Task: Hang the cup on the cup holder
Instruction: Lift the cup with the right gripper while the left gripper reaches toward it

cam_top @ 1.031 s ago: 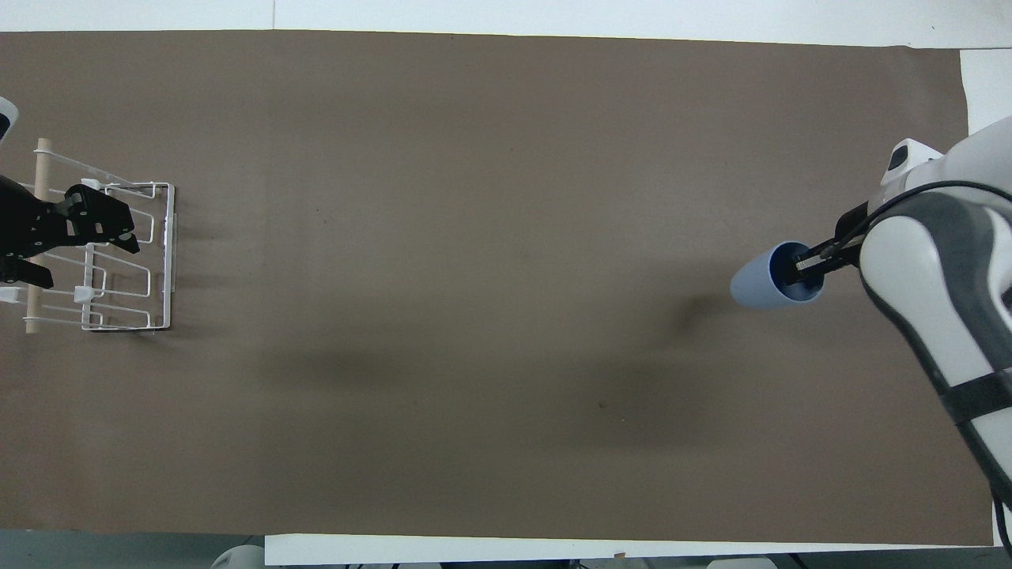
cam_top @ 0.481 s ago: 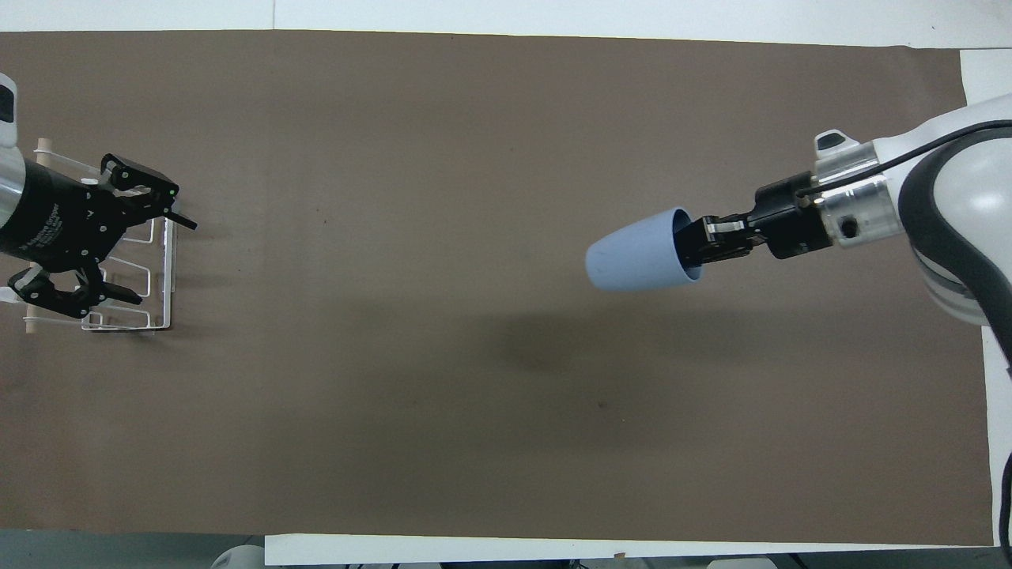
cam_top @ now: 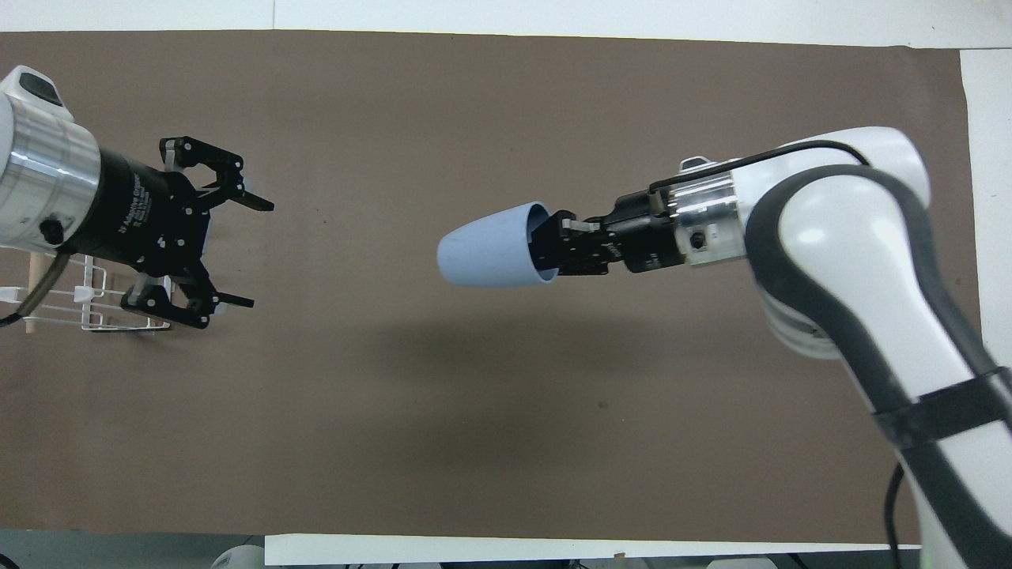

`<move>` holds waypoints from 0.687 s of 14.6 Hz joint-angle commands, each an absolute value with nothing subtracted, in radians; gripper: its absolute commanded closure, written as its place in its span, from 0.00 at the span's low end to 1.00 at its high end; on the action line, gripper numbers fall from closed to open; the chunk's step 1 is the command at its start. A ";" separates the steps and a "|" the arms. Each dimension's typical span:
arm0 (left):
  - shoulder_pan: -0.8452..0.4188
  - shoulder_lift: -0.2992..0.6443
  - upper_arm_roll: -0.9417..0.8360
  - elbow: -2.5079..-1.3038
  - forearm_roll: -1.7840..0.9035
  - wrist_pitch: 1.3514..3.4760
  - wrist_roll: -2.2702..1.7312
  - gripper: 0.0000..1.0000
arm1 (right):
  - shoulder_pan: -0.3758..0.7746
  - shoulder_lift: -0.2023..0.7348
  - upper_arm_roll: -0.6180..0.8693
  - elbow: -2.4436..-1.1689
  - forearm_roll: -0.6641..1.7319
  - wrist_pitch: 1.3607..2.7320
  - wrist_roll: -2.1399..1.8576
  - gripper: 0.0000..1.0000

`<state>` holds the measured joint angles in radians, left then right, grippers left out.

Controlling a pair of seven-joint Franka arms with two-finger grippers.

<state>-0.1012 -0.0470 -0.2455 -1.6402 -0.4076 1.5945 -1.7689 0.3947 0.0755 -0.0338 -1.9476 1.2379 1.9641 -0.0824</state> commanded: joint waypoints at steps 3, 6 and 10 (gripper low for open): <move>-0.103 -0.037 -0.342 -1.647 -0.430 1.667 -1.953 0.00 | 0.529 0.066 -0.035 -1.965 1.367 2.128 -0.032 1.00; -0.103 -0.049 -0.365 -1.683 -0.428 1.698 -1.960 0.00 | 0.532 0.067 -0.035 -1.959 1.394 2.128 -0.009 1.00; -0.103 -0.075 -0.383 -1.759 -0.428 1.770 -1.954 0.00 | 0.545 0.071 -0.034 -1.956 1.399 2.134 0.003 1.00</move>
<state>-0.1032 -0.0407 -0.3680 -1.6900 -0.4151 1.7209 -1.9465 0.5437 0.0758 -0.0358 -1.9533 1.3768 2.1291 -0.0111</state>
